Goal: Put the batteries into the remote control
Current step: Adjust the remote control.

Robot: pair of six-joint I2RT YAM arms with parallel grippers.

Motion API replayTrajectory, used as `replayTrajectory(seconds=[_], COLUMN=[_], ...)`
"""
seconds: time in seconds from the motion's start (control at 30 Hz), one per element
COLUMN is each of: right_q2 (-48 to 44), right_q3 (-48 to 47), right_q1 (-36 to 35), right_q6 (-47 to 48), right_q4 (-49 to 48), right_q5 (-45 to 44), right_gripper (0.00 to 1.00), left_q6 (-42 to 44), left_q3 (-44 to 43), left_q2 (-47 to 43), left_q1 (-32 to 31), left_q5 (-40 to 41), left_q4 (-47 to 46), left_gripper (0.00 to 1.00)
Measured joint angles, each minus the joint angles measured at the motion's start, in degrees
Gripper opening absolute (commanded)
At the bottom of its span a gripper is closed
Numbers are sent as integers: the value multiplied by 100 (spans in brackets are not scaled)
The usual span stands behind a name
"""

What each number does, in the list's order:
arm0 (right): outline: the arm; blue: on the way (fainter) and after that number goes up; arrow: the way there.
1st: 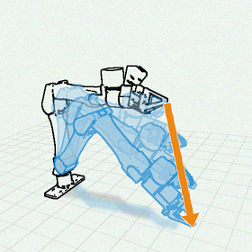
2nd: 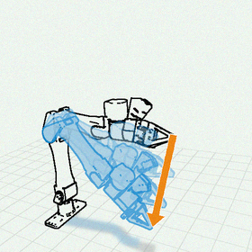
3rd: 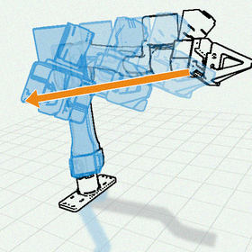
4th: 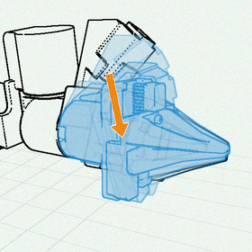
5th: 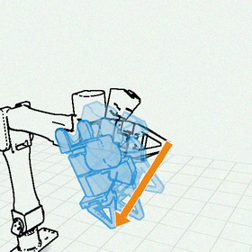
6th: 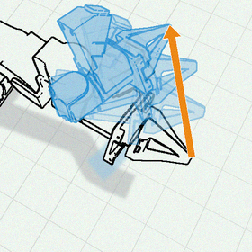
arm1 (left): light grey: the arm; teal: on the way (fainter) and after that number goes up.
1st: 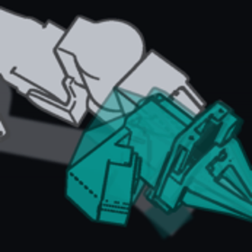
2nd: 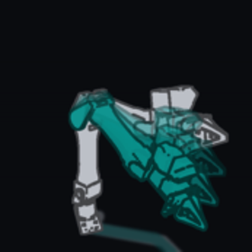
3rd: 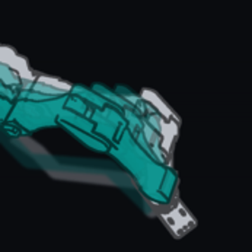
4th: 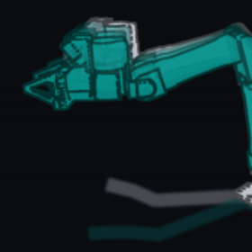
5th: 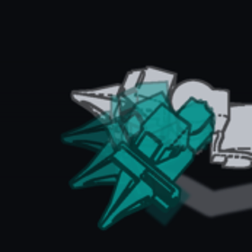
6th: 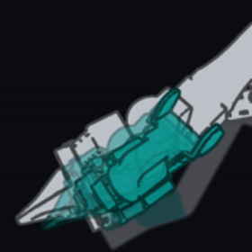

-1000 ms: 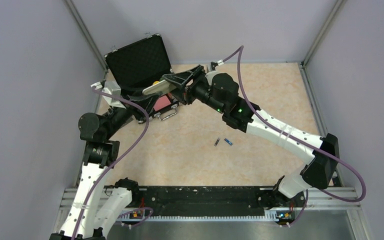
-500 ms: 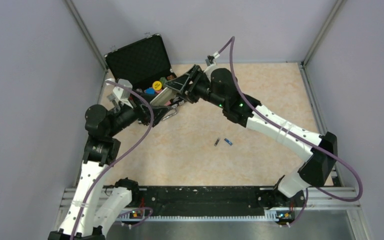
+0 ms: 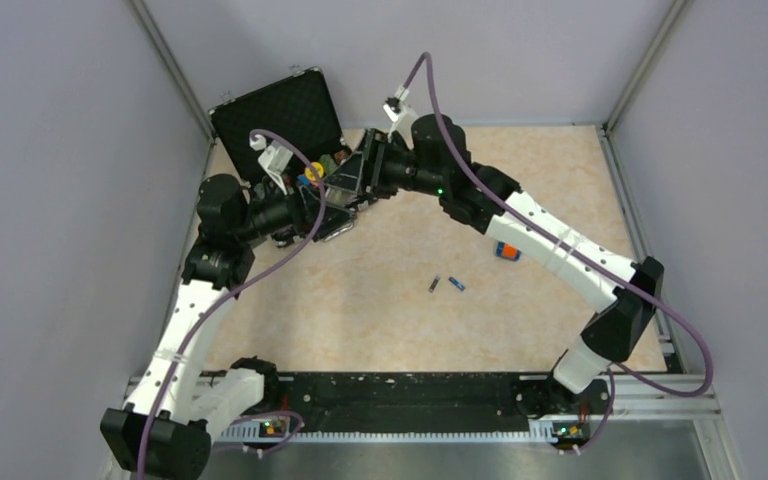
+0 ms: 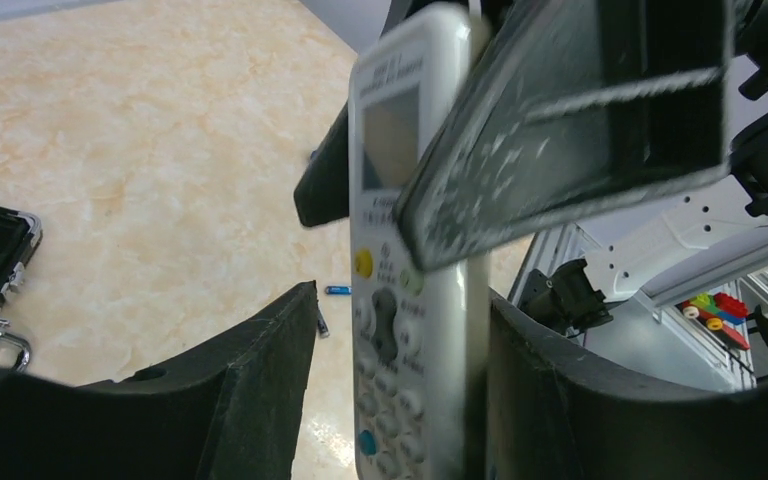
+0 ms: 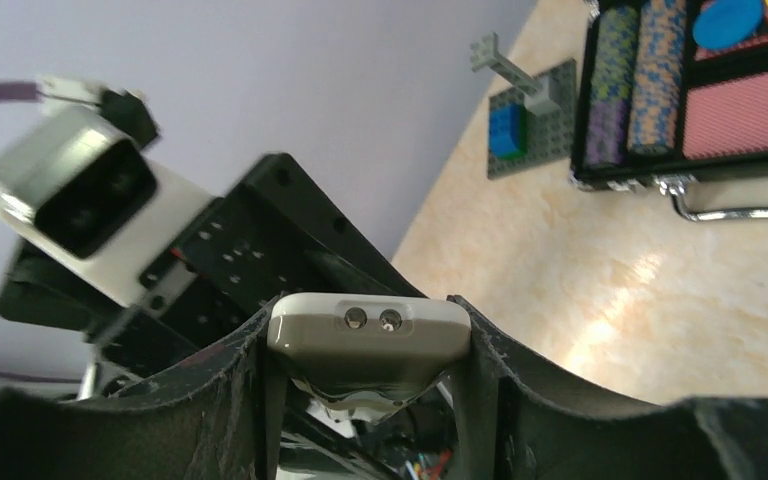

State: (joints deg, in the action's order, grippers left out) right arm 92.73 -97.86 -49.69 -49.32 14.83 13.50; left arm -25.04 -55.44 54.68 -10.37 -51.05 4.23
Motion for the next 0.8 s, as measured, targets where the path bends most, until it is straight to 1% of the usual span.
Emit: replayTrajectory(seconds=[0.13, 0.2, 0.47, 0.6, 0.63, 0.67, 0.7, 0.73, 0.8], right_q2=[129, 197, 273, 308, 332, 358, 378, 396, 411], right_q3=[-15, -15, -20, -20, -20, -20, -20, -20, -17], right_q1=[-2, -2, 20, 48, 61, 70, 76, 81, 83], right_q6=[306, 431, 568, 564, 564, 562, 551, 533, 507], right_q4=[516, 737, 1139, 1309, 1327, 1335, 1355, 1381, 1421], right_q5=[57, 50, -94, -192, -212, -223, -234, -260, -319], right_gripper=[9, 9, 9, 9, 9, 10, 13, 22, 49], left_q6=[-63, -79, 164, 350, 385, 409, 417, 422, 417], left_q3=[-52, -59, -26, -26, -26, -26, -26, -26, -28], left_q2=[122, 170, 326, 468, 501, 542, 575, 605, 662], left_q1=[-17, -33, -289, -411, -417, -424, -428, -435, -444], left_q5=[-13, -11, 214, 376, 417, 455, 472, 487, 507], left_q4=[31, 44, 232, 411, 463, 496, 535, 566, 608], left_gripper=[60, 55, 42, 30, 22, 17, 4, 0, 0])
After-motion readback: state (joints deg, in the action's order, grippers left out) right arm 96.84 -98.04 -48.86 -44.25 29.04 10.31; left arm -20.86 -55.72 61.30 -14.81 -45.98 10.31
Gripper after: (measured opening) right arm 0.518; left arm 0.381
